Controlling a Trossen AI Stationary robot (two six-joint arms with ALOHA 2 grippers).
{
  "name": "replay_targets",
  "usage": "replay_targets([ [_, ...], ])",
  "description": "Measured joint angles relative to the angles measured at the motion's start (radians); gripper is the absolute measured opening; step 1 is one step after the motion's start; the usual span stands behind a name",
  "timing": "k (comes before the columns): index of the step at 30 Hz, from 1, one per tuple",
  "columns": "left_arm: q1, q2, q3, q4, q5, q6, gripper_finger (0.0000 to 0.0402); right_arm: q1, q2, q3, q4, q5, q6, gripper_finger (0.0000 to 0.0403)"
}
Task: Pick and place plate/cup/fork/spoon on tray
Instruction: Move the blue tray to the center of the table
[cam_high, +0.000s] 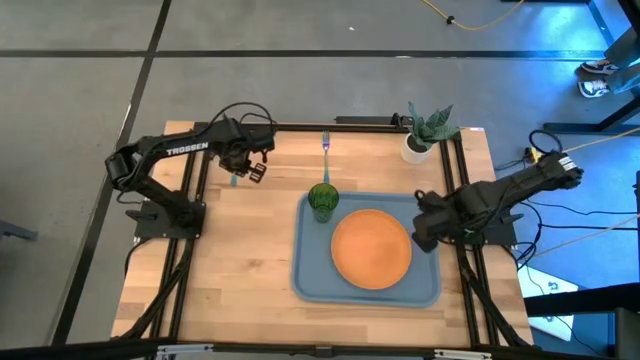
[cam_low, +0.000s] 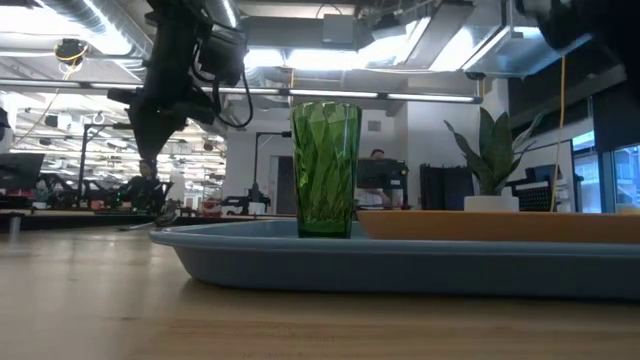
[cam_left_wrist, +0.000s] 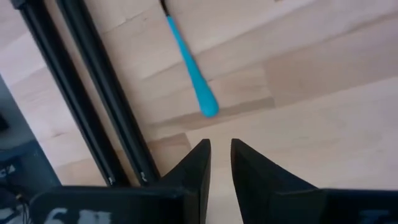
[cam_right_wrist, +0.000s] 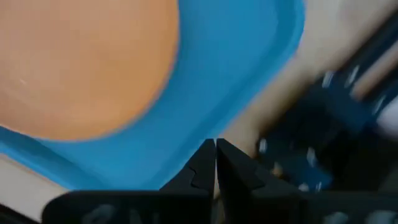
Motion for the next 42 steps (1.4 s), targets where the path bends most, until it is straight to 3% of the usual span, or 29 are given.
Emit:
replay_targets([
  [5, -0.028, 0.0, 0.0, 0.0, 0.0, 0.0, 0.0057, 0.005, 0.001, -0.171, 0.09, -0.166, 0.024, 0.0021],
  [11, -0.036, 0.0, 0.0, 0.0, 0.032, 0.0, 0.0057, 0.022, 0.003, -0.305, 0.147, -0.203, -0.067, 0.0021],
  [19, -0.036, 0.0, 0.0, 0.002, 0.041, -0.001, 0.0057, 0.039, 0.008, -0.297, 0.131, -0.166, -0.244, 0.0021],
  [25, -0.036, 0.0, 0.0, 0.002, 0.045, -0.002, 0.0057, 0.047, 0.009, -0.298, 0.237, -0.187, -0.315, 0.0021],
  [33, -0.036, 0.0, 0.001, 0.002, 0.045, -0.002, 0.0057, 0.069, 0.011, -0.298, 0.396, -0.248, -0.07, 0.0021],
  [42, -0.036, 0.0, 0.001, 0.002, 0.044, 0.001, 0.0057, 0.23, 0.012, -0.298, 0.519, -0.345, 0.304, 0.0021],
])
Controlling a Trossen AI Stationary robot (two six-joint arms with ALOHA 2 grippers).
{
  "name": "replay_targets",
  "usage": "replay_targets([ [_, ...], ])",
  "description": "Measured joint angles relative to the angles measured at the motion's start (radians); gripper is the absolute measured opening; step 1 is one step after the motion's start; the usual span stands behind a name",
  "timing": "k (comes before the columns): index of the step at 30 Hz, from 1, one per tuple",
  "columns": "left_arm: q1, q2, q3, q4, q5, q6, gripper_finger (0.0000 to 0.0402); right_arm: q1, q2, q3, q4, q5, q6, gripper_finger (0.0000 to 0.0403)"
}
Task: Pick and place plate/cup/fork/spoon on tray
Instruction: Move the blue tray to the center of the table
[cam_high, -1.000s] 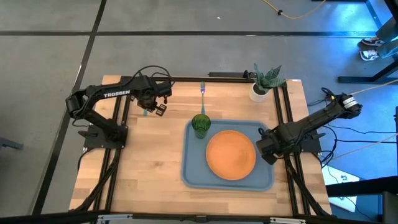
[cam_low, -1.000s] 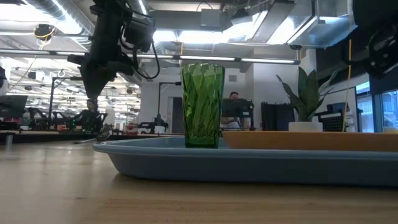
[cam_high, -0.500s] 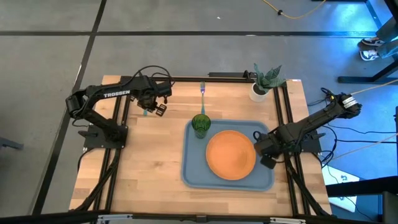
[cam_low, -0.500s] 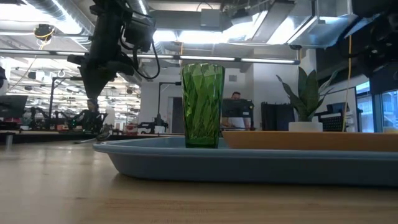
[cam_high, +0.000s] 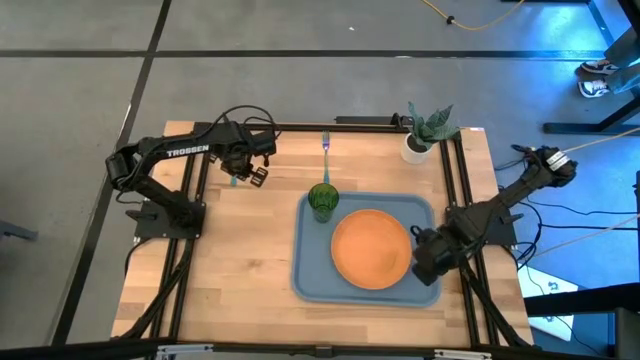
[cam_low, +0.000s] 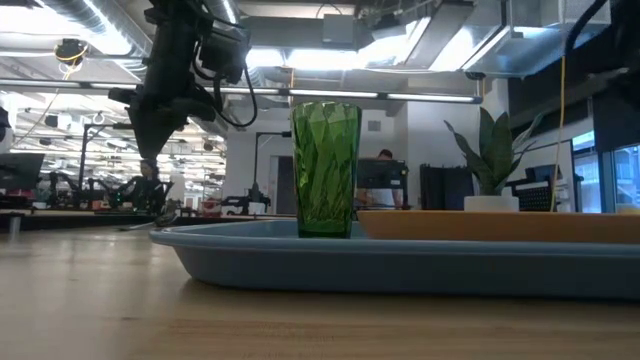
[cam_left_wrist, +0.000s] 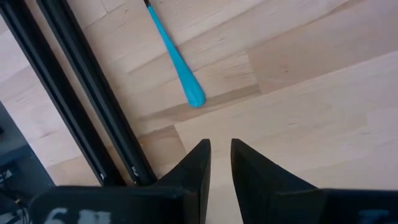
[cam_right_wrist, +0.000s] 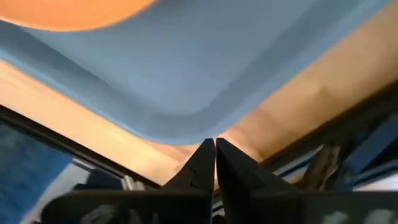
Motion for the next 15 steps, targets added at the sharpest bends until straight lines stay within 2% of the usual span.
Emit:
replay_targets([
  [7, 0.0, 0.0, 0.0, 0.0, -0.008, 0.026, 0.0057, 0.122, 0.044, 0.0, 0.045, 0.0, 0.307, 0.0021],
  [15, 0.0, 0.0, 0.0, 0.002, -0.008, 0.026, 0.0057, 0.188, 0.15, 0.0, 0.042, 0.003, 0.451, 0.0021],
])
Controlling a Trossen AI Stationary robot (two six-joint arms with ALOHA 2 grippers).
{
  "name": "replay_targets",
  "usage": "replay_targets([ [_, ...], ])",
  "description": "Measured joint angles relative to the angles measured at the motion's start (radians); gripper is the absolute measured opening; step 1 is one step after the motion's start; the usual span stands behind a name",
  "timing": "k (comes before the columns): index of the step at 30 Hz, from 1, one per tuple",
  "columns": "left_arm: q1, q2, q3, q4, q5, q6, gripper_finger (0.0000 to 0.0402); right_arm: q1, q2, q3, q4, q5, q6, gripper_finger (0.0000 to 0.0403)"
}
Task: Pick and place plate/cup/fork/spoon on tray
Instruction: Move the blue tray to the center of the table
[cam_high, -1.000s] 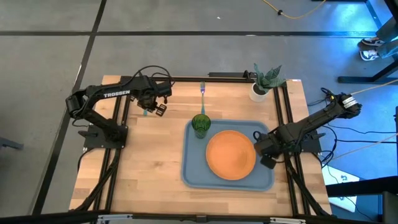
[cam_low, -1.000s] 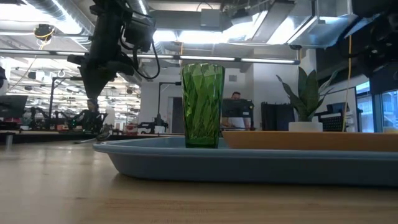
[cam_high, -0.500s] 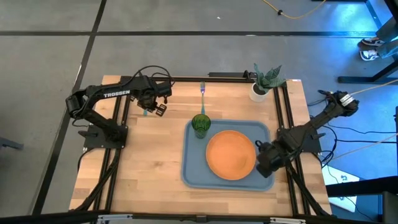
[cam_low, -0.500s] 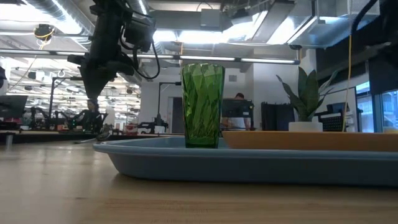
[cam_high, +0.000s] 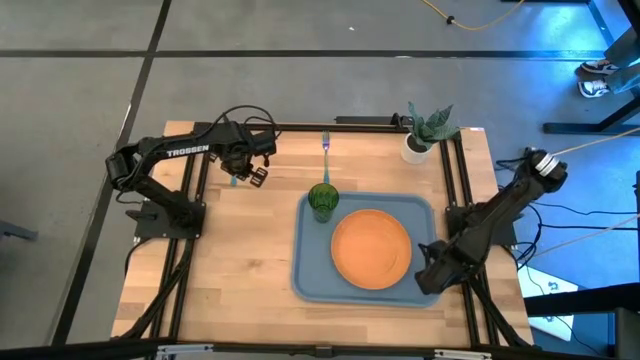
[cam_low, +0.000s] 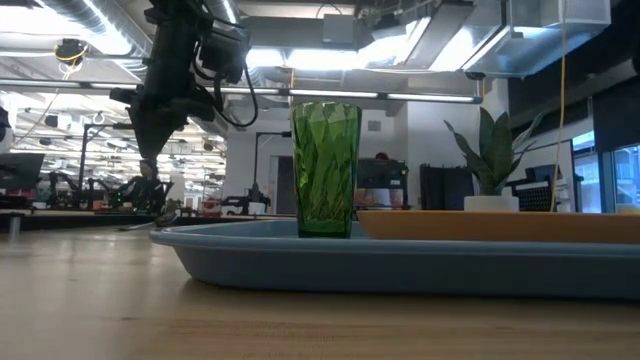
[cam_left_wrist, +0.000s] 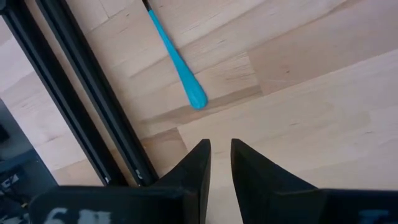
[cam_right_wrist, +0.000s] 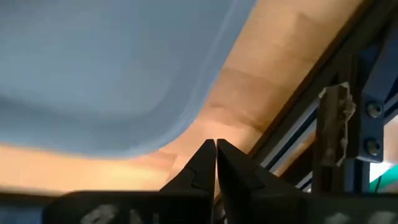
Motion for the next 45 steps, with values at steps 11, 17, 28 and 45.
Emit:
replay_targets([
  [11, 0.0, 0.0, 0.0, 0.0, 0.006, 0.0, 0.0057, 0.002, 0.173, 0.0, 0.007, 0.013, -0.003, 0.0021],
  [17, 0.0, 0.0, 0.0, 0.0, 0.009, 0.0, 0.0057, 0.001, 0.184, 0.0, 0.026, 0.068, -0.05, 0.0021],
  [28, 0.0, 0.0, 0.0, -0.001, 0.016, 0.0, 0.0057, -0.003, 0.184, 0.0, 0.087, 0.207, -0.085, 0.0021],
  [45, 0.0, 0.0, 0.0, -0.001, 0.016, 0.001, 0.0057, -0.146, 0.184, 0.0, 0.107, 0.442, -0.316, 0.0021],
])
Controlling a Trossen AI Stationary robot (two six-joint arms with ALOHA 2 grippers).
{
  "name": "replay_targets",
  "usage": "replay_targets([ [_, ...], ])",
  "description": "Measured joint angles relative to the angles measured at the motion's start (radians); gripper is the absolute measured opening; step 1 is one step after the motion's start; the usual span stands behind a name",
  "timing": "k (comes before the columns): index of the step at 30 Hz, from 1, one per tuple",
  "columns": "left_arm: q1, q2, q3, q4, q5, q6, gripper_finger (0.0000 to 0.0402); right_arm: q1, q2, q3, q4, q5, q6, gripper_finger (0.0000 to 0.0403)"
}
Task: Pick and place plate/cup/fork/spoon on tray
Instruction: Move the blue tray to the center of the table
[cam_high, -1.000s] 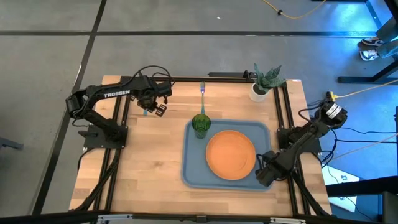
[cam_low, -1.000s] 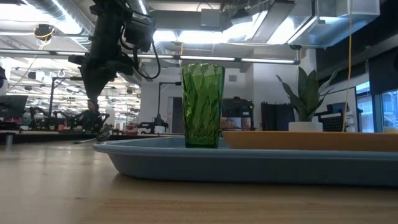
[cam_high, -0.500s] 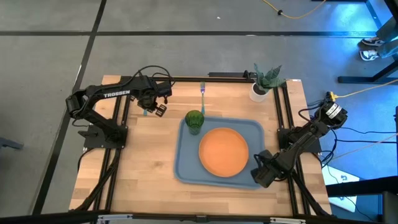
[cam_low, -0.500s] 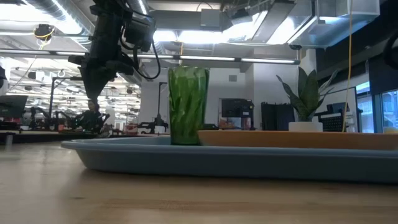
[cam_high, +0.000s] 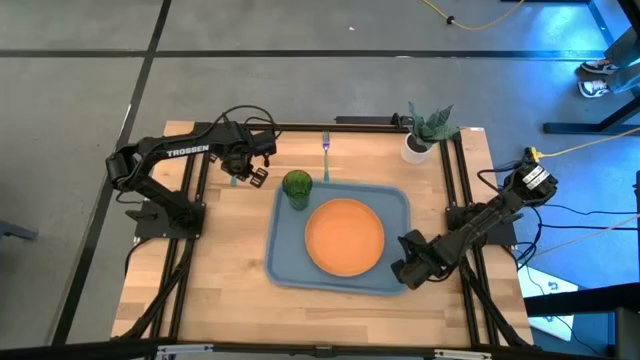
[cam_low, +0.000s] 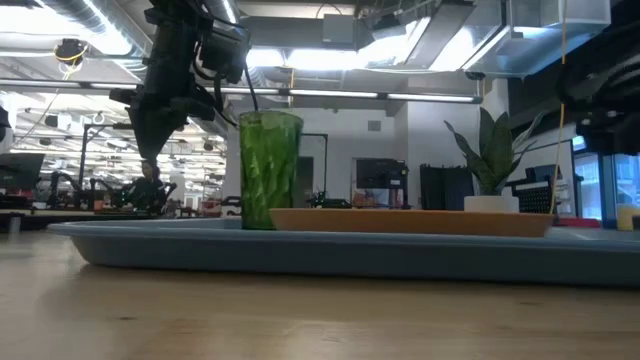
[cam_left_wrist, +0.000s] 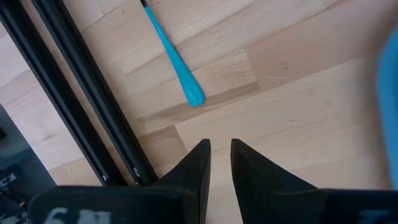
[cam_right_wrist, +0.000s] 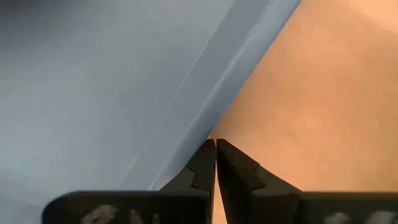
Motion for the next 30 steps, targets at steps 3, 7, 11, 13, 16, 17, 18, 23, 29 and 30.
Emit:
replay_targets([
  [3, 0.0, 0.0, 0.0, 0.0, 0.0, 0.0, 0.0056, -0.037, 0.0, -0.003, -0.003, 0.038, -0.028, 0.0021],
  [7, 0.0, 0.0, 0.0, 0.0, 0.0, 0.0, 0.0057, -0.081, 0.0, -0.029, 0.031, 0.038, -0.083, 0.0021],
  [11, 0.0, 0.0, 0.0, 0.0, 0.0, 0.0, 0.0057, -0.116, -0.004, -0.042, 0.051, 0.02, -0.16, 0.0021],
  [13, 0.0, 0.0, 0.0, 0.0, 0.0, 0.001, 0.0057, -0.128, -0.004, -0.043, 0.051, 0.02, -0.187, 0.0021],
  [16, 0.0, 0.0, 0.0, 0.0, -0.008, 0.001, 0.0056, -0.14, -0.003, -0.043, 0.054, 0.031, -0.224, 0.0021],
  [17, 0.0, 0.0, 0.0, 0.0, -0.008, 0.001, 0.0056, -0.143, -0.003, -0.044, 0.054, 0.032, -0.238, 0.0021],
  [18, 0.0, 0.0, 0.0, 0.0, -0.009, 0.001, 0.0056, -0.146, -0.003, -0.044, 0.055, 0.035, -0.245, 0.0021],
  [23, 0.0, 0.0, 0.0, 0.0, -0.01, 0.001, 0.0056, -0.147, -0.002, -0.045, 0.064, 0.081, -0.287, 0.0021],
  [29, 0.0, 0.0, 0.0, 0.0, -0.01, 0.001, 0.0056, -0.149, 0.0, -0.047, 0.082, 0.14, -0.29, 0.0021],
  [30, 0.0, 0.0, 0.0, 0.0, -0.01, 0.001, 0.0056, -0.149, 0.001, -0.047, 0.083, 0.148, -0.29, 0.0021],
])
